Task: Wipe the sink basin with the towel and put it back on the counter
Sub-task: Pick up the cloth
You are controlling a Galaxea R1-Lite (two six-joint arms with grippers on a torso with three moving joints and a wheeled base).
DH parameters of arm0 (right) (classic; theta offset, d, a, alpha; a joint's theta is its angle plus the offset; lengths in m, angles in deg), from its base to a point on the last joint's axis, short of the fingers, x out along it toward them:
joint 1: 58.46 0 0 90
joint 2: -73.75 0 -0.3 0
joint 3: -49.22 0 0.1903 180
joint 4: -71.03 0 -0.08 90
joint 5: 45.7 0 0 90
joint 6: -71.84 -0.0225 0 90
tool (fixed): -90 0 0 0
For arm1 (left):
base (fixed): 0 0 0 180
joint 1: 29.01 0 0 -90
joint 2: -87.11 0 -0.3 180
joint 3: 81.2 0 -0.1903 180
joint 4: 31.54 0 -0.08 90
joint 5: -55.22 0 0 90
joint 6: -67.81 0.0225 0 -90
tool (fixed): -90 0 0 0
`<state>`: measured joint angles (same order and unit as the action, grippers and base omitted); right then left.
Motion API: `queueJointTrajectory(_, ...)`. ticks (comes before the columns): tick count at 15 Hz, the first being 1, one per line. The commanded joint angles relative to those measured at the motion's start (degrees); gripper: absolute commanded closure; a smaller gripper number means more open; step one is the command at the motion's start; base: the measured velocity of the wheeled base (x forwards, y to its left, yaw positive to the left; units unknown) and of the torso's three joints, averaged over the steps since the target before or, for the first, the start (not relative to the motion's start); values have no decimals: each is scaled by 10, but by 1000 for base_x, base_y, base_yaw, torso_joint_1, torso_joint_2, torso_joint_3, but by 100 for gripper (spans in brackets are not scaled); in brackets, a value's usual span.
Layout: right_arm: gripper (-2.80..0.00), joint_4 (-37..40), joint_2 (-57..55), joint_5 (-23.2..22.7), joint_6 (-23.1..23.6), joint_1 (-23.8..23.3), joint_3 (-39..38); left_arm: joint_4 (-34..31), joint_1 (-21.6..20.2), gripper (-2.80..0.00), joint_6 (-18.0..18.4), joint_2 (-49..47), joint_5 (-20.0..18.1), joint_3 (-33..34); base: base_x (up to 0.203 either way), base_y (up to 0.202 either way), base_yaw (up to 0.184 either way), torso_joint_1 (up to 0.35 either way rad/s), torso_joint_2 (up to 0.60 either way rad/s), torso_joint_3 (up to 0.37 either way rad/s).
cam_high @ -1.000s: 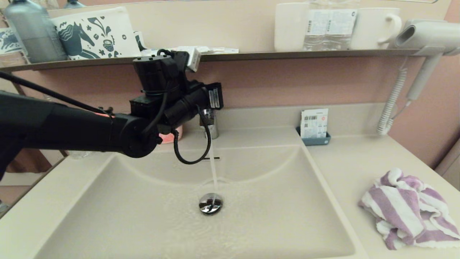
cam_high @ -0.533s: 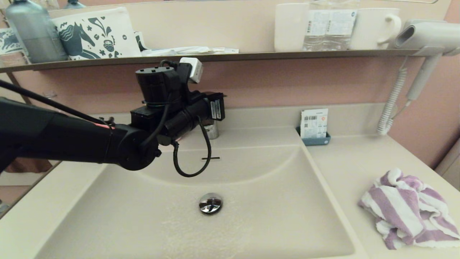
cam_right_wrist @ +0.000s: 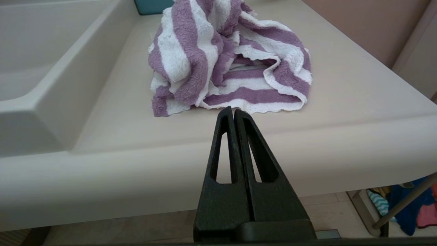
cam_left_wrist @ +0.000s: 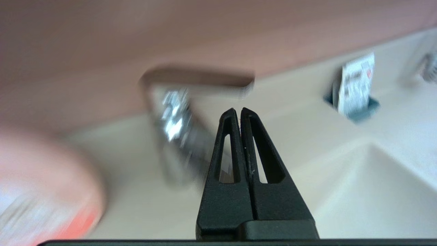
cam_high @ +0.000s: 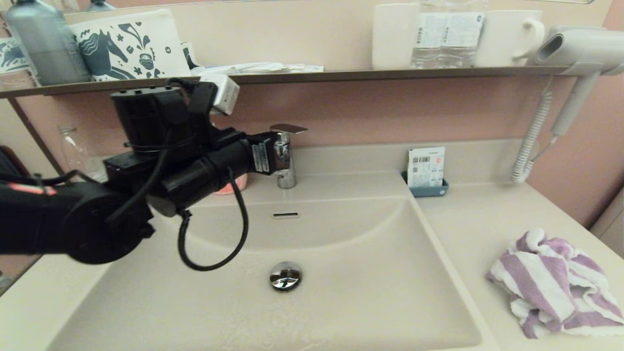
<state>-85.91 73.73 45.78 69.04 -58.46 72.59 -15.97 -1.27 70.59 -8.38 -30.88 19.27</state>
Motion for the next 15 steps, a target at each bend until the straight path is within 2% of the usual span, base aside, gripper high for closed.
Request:
queueJointTrajectory(1,0,0,0,0,0,0,0,4,-7,0,-2,112,3,103,0,0,0,0,0,0)
queueJointTrajectory(3,0,0,0,0,0,0,0,14,-9,0,-16,189,15,202,0,0,0,0,0,0)
queueJointTrajectory(6,0,0,0,0,0,0,0,28,-29,0,-32,313,53,290,0,0,0,0,0,0)
queueJointTrajectory(9,0,0,0,0,0,0,0,30,-98,0,-36,432,66,354,0,0,0,0,0,0)
queueJointTrajectory(11,0,-1,0,0,0,0,0,28,-182,0,-36,503,69,386,0,0,0,0,0,0)
queueJointTrajectory(12,0,0,0,0,0,0,0,28,-209,0,-36,539,68,402,0,0,0,0,0,0)
queueJointTrajectory(15,0,0,0,0,0,0,0,9,-242,0,-35,649,68,449,0,0,0,0,0,0)
